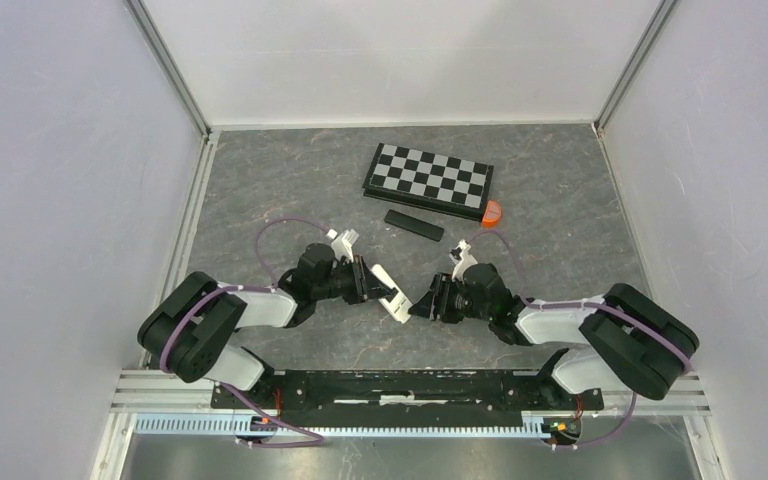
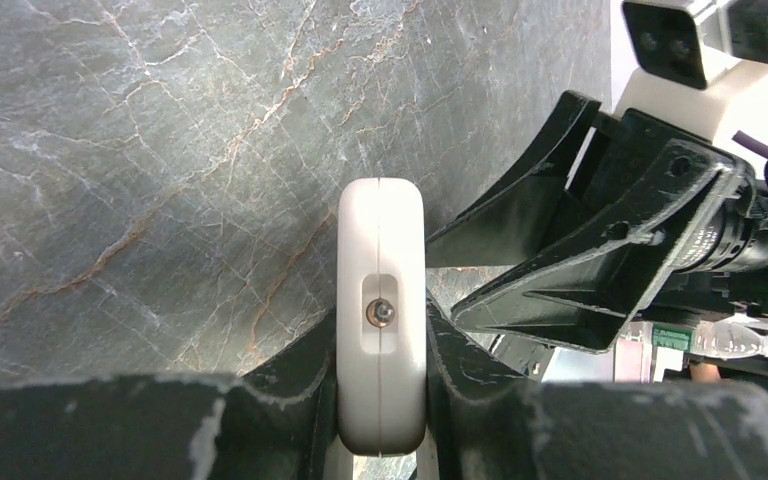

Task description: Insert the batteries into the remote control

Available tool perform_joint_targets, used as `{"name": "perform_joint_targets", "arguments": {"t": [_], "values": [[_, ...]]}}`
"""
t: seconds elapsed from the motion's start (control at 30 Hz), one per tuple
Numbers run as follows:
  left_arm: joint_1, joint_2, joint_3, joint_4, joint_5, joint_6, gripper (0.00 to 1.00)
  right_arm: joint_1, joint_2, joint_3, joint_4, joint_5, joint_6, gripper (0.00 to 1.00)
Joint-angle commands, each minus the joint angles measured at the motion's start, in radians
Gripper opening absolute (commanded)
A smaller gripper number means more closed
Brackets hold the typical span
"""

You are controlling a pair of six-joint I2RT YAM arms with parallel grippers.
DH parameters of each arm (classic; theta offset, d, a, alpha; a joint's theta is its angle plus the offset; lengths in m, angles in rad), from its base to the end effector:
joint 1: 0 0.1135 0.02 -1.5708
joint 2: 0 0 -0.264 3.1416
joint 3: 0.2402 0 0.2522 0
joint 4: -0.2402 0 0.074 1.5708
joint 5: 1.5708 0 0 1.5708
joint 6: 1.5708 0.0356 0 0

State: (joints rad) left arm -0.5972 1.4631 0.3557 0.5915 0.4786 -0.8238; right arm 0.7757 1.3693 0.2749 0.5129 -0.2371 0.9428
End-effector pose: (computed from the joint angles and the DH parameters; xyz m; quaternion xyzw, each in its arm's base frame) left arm 0.1947 -0.1523 0.1316 0.0236 0.8476 -0.4742 0.2371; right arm 0.1538 0.1625 0.1223 0.0170 0.8756 0.4250 0.2290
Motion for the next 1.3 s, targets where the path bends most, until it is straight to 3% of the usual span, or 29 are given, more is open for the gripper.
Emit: {"name": "perform_joint_targets", "arguments": {"t": [0.0,0.17,0.7,1.0,1.27], "values": [[-0.006,0.022,-0.023,0.014,-0.020,-0.021,0.02,-0.001,0.081,-0.007,0.002,-0.032,0.077,0.53],[-0.006,0.025,-0.027,0.041,-0.014,-0.048,0.02,0.002,0.140,-0.003,0.006,-0.018,0.103,0.45],[-0.001,-0.060,-0.020,0.113,0.071,-0.150,0.02,0.006,0.242,0.024,0.009,0.043,0.091,0.41],[0.002,-0.099,-0.011,0.186,0.080,-0.222,0.02,0.014,0.257,0.058,-0.046,0.069,0.042,0.49],[0.015,-0.242,0.026,0.125,0.068,-0.274,0.02,0.016,0.225,0.039,-0.032,0.088,0.057,0.51]]}}
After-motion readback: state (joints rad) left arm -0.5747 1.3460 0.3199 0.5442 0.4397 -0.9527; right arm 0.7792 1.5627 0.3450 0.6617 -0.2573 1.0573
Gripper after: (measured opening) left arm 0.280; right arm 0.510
